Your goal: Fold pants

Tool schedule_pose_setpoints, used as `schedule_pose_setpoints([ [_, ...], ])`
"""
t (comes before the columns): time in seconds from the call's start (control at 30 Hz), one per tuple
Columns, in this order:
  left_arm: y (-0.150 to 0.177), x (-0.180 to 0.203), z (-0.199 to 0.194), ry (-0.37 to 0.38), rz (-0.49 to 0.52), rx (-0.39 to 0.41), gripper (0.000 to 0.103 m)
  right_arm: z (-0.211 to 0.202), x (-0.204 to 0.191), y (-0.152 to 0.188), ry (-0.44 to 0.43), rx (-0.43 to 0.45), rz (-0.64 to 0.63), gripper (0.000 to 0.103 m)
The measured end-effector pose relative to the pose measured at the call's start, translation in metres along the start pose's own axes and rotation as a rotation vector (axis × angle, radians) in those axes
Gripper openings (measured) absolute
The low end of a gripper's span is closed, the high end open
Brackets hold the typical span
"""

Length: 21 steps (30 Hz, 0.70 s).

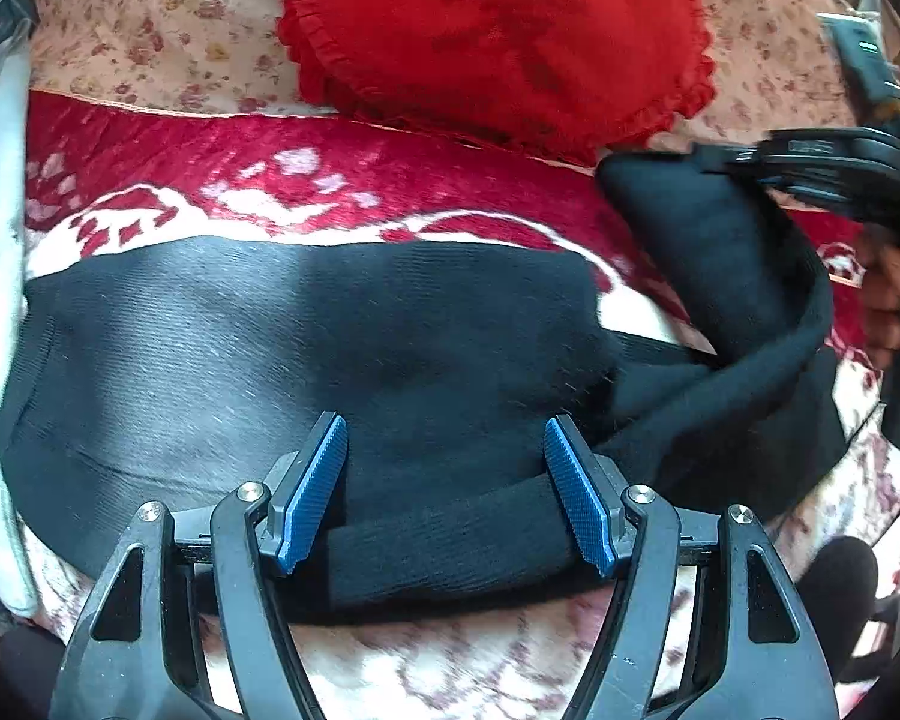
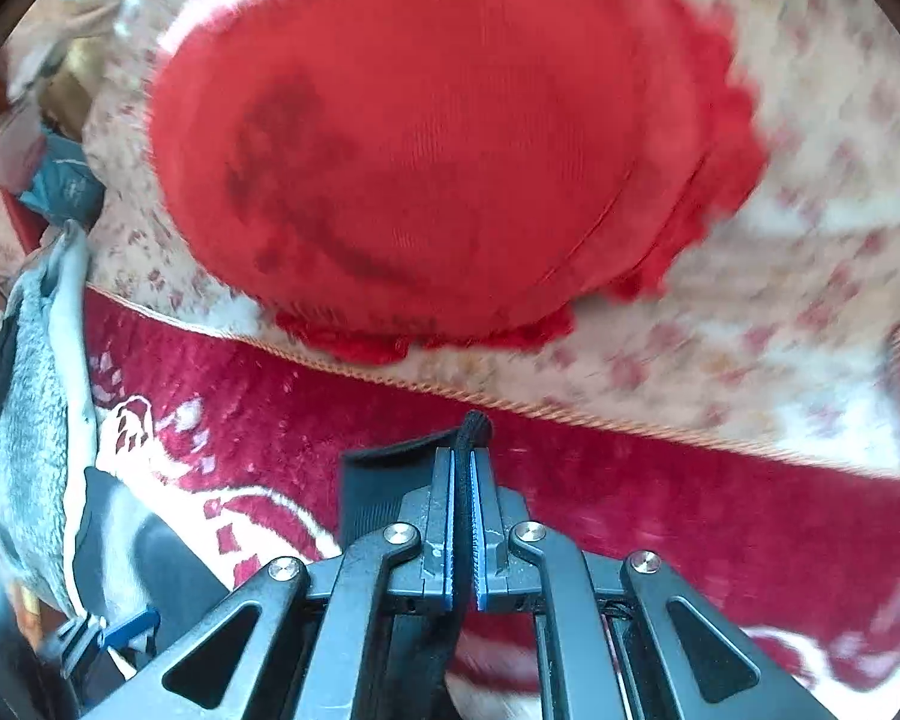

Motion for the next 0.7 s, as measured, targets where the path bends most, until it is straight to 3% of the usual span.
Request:
schedule_pose_setpoints([
  [0.13, 0.012, 0.015, -0.003, 0.037, 0.028, -0.019, 0.068, -0.073, 0.008, 0.019, 0.126, 0.027, -0.096, 0.004],
  [0.23, 0.021, 0.023, -0.003, 0.038, 0.051, -0.026, 0.068, -0.095, 0.017, 0.048, 0.209, -0.057, -0.176, 0.004],
  [0.5, 0.041, 0.035, -0.005, -0.003, 0.121, -0.019, 0.068, -0.058, 0.039, 0.157, 0.378, -0.456, -0.443, 0.004],
  [0.57, 0.042, 0.035, -0.006, -0.009, 0.128, -0.018, 0.068, -0.061, 0.045, 0.175, 0.389, -0.487, -0.463, 0.004],
  [0.7, 0.041, 0.035, -0.013, 0.012, 0.107, -0.019, 0.068, -0.088, 0.053, 0.186, 0.362, -0.452, -0.41, 0.004],
])
Point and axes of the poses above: each gripper's, at about its wrist camera, not at the fingertips, and z roughly the way its jaws point, x to its right, y to its underside, the point moved 8 cm from there along z, roughly the way its jaws point, and after that the axes turned 7 degrees about -y, right-handed, at the moved point
